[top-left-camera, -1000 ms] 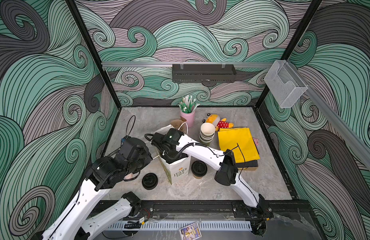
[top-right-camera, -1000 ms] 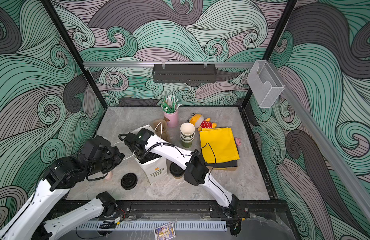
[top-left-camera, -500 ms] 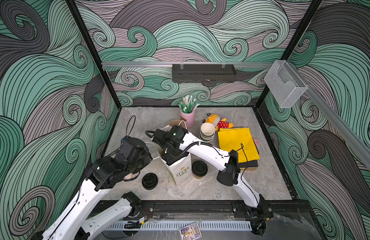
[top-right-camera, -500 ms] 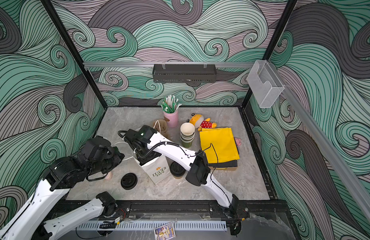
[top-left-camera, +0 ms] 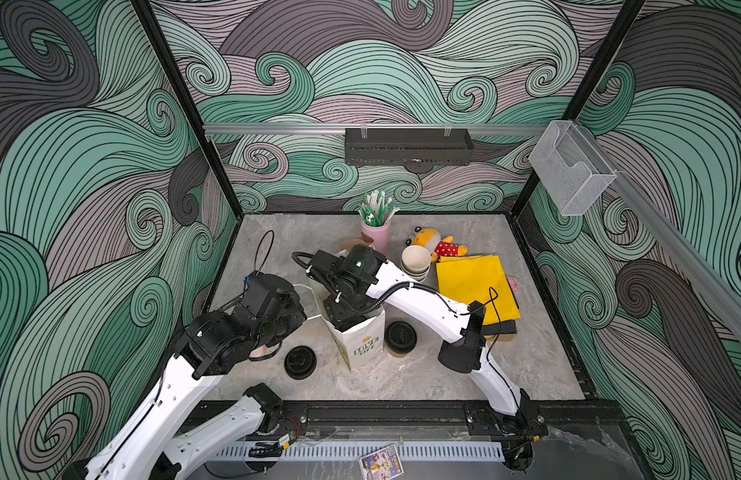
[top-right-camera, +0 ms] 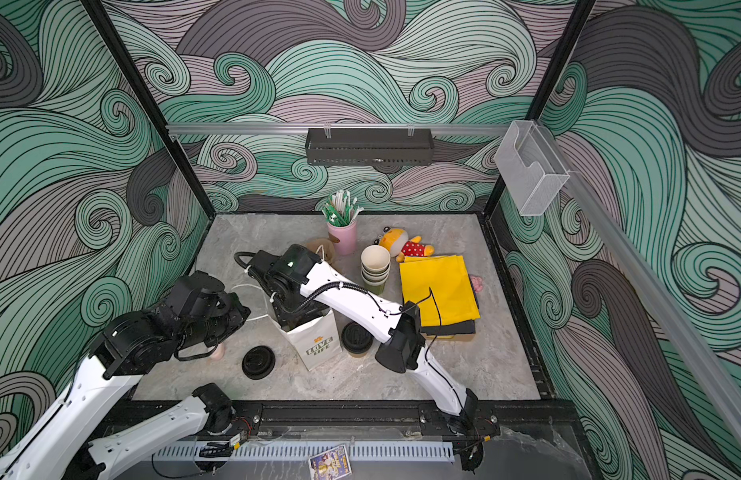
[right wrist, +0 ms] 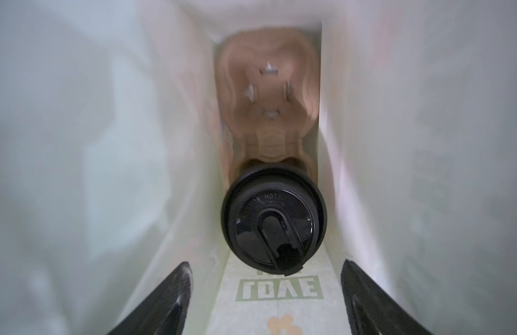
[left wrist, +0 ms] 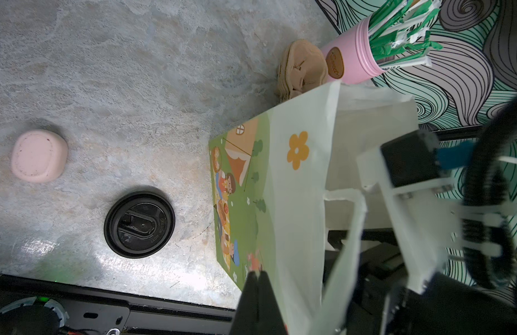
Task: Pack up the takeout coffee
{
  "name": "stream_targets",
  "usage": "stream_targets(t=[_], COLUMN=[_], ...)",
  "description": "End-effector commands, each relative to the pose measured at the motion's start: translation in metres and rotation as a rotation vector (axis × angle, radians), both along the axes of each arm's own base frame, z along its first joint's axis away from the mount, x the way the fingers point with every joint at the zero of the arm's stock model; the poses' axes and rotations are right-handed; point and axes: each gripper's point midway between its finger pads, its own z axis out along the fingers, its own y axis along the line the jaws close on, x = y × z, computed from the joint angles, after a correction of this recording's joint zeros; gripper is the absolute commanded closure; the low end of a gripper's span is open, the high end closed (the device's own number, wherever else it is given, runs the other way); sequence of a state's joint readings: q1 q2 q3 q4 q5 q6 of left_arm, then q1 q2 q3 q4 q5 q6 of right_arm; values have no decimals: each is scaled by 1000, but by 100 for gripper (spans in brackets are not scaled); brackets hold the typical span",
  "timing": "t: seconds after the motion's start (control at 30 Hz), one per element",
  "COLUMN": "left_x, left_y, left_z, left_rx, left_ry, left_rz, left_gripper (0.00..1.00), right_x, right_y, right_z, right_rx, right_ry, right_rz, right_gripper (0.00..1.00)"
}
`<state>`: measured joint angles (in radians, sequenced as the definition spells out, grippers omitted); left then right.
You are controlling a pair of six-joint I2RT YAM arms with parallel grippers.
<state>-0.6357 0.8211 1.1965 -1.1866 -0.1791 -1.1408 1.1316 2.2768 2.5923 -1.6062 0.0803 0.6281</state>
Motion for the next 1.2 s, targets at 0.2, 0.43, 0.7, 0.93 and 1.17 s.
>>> stream_targets(t=[0.2,0.43,0.7,0.93,1.17], left_x=[0,-1,-20,23,87], left_y=[0,1,50,10,-40], left_z=[10,26,88,128,111], left_rx=[10,0,226,488,741], left_ry=[-19,-78,-265,-362,-268], left_rz=[-21,-44,-108,-440,-751], left_gripper=[86,46,21,16,12], right_x=[-3,-42,-41,-41,-40], right_y=[-5,1,-88,-139,-141], right_z=[93,184,191,140,113], right_rx=[176,414,405,545,544], right_ry=[-229,-425,-567,-458,-290], right_rz=[66,262,-7,-301,-321], right_gripper=[23,24,30,32,29])
